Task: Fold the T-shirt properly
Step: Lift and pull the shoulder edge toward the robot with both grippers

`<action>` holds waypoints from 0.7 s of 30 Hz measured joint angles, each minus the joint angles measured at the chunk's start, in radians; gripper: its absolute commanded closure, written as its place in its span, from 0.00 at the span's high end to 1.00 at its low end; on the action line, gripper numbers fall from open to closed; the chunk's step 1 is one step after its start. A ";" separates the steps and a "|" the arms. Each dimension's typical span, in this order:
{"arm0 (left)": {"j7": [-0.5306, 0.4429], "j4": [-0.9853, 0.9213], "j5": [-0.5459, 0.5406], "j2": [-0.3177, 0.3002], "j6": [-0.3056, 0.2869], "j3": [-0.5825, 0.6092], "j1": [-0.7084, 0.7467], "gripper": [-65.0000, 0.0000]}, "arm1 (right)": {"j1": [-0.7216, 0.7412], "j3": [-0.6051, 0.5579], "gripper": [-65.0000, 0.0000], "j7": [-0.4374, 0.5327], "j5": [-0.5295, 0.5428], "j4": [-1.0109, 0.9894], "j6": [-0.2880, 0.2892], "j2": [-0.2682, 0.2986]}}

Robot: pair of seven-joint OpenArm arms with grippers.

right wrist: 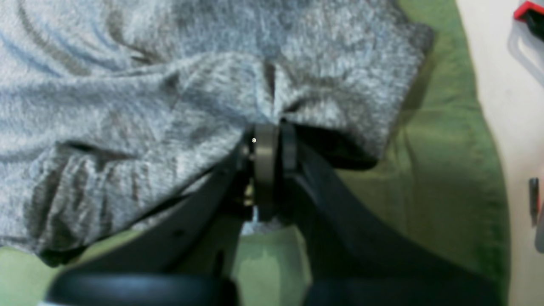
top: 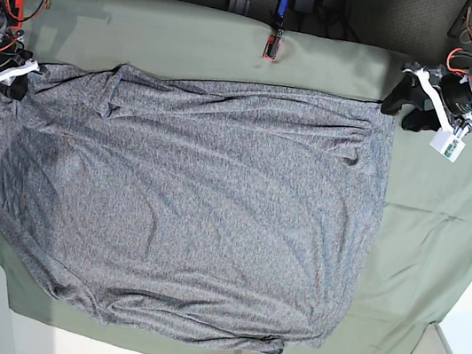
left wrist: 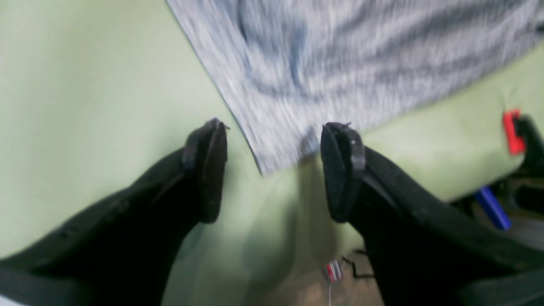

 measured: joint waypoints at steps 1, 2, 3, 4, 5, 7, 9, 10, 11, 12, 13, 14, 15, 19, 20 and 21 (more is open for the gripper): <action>0.000 0.000 0.001 0.009 0.000 0.000 0.003 0.58 | 0.000 0.000 0.00 0.000 0.000 0.000 0.000 0.000; 0.003 0.000 0.001 0.016 0.000 0.000 0.006 0.58 | 0.000 0.000 0.00 0.000 0.000 0.000 0.000 0.000; 0.004 0.000 0.000 0.021 0.000 0.001 0.007 0.58 | 0.000 0.000 0.00 0.000 0.000 0.000 0.000 0.000; 0.004 0.000 0.000 0.027 0.000 0.000 0.006 0.58 | 0.000 0.000 0.00 0.000 0.000 0.000 0.000 0.000; 0.004 0.000 0.000 0.030 0.000 0.001 0.005 0.58 | 0.000 0.000 0.00 -0.002 0.000 0.000 0.000 0.000; 0.004 0.000 0.000 0.031 0.000 0.001 0.005 0.54 | 0.000 0.000 0.00 -0.010 0.000 0.000 0.000 0.000; 0.003 0.000 0.000 0.031 0.000 0.000 0.004 0.27 | 0.000 0.000 0.00 -0.011 0.000 0.000 0.000 0.000; 0.003 0.000 -0.002 0.031 0.000 0.000 0.004 0.10 | 0.000 0.000 0.00 -0.011 0.000 0.000 0.000 0.000; 0.003 0.000 -0.002 0.031 0.000 0.000 0.005 0.00 | 0.000 0.000 0.00 -0.011 0.000 0.000 0.000 0.000; 0.000 0.000 0.000 0.031 0.000 0.000 0.005 0.00 | 0.000 0.000 0.00 -0.011 0.000 0.000 0.000 0.000; 0.000 0.000 -0.001 0.030 0.000 0.000 0.004 0.00 | 0.000 0.000 0.00 -0.011 0.000 0.000 0.000 0.000; 0.001 0.000 -0.003 0.027 0.000 0.001 0.005 0.00 | 0.000 0.000 0.00 -0.011 0.000 0.000 0.000 0.000; 0.001 0.001 -0.005 0.024 0.000 0.000 0.005 0.00 | 0.000 0.000 0.00 -0.011 0.000 0.000 0.000 0.000; 0.032 0.080 -0.040 -0.005 0.002 -0.018 0.004 0.00 | 0.000 0.000 0.00 -0.011 0.000 0.000 0.000 0.000; 0.043 0.108 -0.053 -0.013 0.002 -0.028 0.002 0.00 | 0.000 0.000 0.00 -0.011 0.000 0.000 0.000 0.000; 0.049 0.133 -0.058 -0.021 0.002 -0.040 0.002 0.00 | 0.000 0.000 0.00 -0.011 -0.001 0.000 0.000 0.000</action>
